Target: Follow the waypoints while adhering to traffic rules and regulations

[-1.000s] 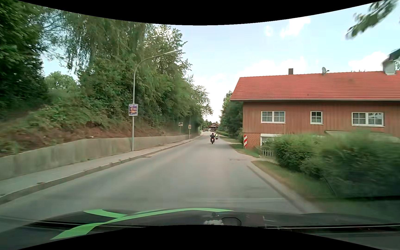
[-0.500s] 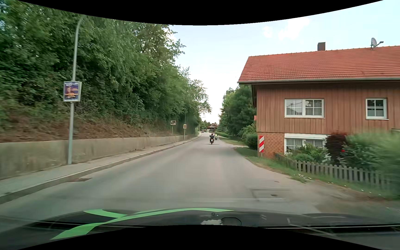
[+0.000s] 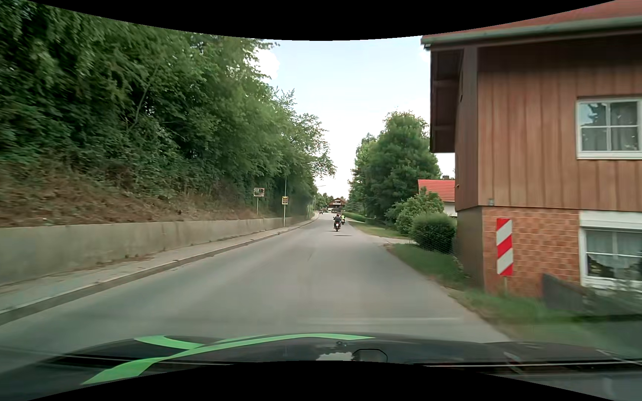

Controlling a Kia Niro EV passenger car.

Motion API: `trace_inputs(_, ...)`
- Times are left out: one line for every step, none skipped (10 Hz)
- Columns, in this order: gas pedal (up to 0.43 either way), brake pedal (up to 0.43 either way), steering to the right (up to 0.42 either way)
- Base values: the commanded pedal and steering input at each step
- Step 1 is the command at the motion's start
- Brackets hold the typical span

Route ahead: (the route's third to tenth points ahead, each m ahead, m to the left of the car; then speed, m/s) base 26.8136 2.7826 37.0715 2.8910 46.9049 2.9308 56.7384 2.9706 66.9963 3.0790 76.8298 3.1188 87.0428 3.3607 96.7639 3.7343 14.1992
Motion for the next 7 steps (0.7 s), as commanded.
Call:
trace_inputs(0.15, 0.0, 0.005)
trace_inputs(0.15, 0.0, 0.005)
trace_inputs(0.15, 0.0, 0.005)
trace_inputs(0.15, 0.0, 0.004)
trace_inputs(0.157, 0.0, 0.003)
trace_inputs(0.157, 0.0, 0.001)
trace_inputs(0.157, 0.0, 0.0)
